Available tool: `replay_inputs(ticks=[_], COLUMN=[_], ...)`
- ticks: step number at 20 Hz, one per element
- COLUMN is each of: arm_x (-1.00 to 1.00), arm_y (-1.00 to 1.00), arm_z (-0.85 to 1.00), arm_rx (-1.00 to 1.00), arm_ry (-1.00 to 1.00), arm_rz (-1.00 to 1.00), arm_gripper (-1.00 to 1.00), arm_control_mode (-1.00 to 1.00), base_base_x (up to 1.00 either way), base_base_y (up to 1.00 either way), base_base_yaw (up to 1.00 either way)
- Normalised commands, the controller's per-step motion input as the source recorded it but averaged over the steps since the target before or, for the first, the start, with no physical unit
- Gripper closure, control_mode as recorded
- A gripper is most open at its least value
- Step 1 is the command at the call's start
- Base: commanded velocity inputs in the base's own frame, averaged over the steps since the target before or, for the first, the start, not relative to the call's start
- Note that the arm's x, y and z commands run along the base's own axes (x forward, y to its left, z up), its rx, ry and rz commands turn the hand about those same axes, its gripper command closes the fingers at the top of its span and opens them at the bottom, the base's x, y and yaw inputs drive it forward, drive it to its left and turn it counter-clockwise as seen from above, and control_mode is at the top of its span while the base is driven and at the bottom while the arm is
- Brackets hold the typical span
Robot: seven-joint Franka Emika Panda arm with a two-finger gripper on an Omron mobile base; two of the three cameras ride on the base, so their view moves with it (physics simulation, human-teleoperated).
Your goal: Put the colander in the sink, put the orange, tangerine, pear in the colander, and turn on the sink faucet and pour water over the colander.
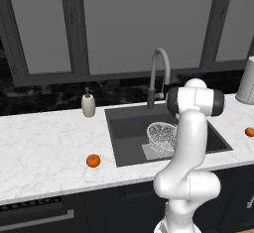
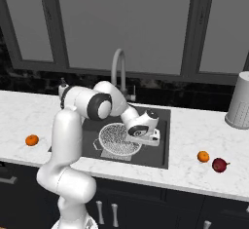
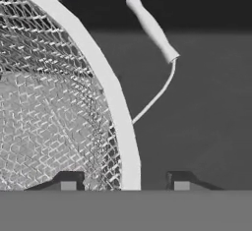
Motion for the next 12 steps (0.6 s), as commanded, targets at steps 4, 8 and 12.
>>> replay_inputs(ticks=[4,8,12], arm_x=[-0.3,-0.3,-0.42], arm_y=[0.0,0.0,0.0], arm_z=[0.25,0.54,0.96], arm_rx=[0.0,0.0,0.0], arm_ry=[-0.1,-0.05,0.0], arm_rz=[0.0,-0.06,-0.09], arm_gripper=[-1.0,-1.0,-1.0], arm_control_mode=[-1.0,-1.0,-1.0], base_base_x=[0.0,0.0,0.0], base_base_y=[0.0,0.0,0.0], base_base_yaw=[0.0,0.0,0.0])
